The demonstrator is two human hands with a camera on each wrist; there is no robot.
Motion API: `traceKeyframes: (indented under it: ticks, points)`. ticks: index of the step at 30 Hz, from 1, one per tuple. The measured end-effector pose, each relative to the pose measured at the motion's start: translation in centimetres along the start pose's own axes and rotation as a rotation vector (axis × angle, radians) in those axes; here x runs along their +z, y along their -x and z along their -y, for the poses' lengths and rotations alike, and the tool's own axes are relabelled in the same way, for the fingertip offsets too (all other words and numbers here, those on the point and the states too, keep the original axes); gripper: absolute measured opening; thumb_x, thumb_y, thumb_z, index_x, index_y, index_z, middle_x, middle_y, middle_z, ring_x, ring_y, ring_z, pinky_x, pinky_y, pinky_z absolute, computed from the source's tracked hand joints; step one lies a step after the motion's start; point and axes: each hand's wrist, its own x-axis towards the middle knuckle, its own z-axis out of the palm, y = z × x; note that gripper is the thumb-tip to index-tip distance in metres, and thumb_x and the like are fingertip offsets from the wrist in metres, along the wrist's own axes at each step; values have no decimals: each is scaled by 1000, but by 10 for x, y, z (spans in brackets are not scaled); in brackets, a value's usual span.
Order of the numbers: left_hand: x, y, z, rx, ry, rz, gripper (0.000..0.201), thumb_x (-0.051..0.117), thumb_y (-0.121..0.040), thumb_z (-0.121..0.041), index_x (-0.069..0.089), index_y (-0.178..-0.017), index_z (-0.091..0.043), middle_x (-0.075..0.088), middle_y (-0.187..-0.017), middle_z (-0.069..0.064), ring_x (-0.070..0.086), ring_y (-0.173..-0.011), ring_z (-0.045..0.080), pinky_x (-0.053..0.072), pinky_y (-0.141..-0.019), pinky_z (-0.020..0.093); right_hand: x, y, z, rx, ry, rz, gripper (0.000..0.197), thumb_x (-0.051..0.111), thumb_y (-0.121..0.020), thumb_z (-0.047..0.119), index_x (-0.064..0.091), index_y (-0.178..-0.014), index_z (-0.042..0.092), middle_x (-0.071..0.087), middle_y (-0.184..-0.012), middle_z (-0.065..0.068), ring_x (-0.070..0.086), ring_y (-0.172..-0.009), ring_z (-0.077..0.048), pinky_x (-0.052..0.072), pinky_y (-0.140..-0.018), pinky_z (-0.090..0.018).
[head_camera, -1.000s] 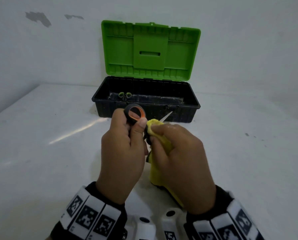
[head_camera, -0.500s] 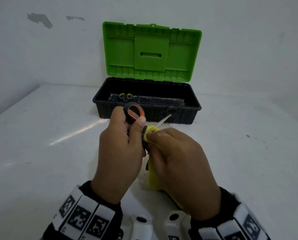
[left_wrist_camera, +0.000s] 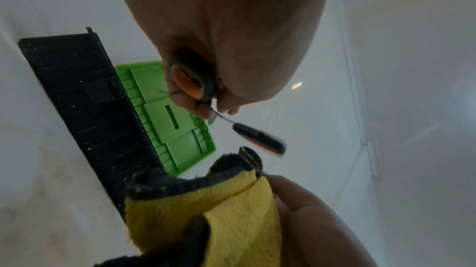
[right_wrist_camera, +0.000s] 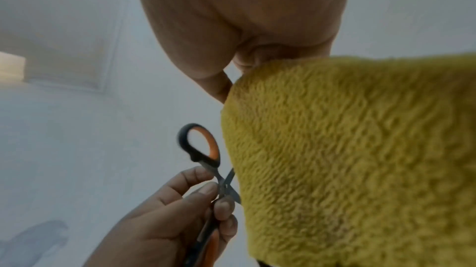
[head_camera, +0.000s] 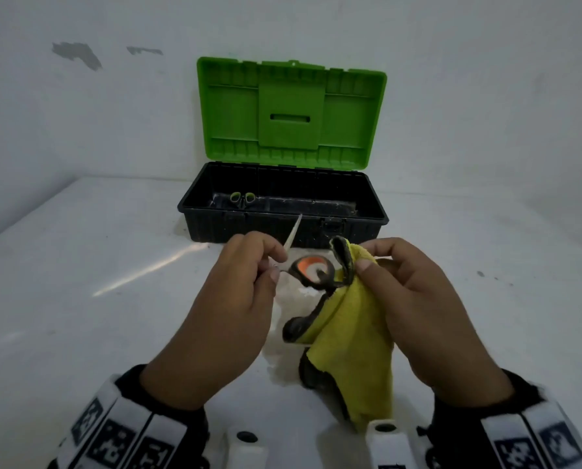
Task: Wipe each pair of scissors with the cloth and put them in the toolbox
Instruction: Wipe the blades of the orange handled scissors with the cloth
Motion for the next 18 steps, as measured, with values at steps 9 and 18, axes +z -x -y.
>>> traceKeyframes:
  ticks: [9,18]
  points:
    - [5,0,1,0,29,-33,25,56,-93,-3,51,-88,-27,56,-79,-1,57,-77,9,46,-68,13,6,-1,-4,242,-143,82,16,53,-98,32,67,-94,27,74,-82,-4,70,-77,-24,58,-79,-51]
    - [3,-2,-2,-60,59,-161,37,74,-85,-11,45,-89,-33,63,-76,4,67,-73,14,54,-65,19,14,5,2,87,-4,122,30,75,-76,45,63,-96,25,75,-77,4,71,-67,-8,56,-63,-25]
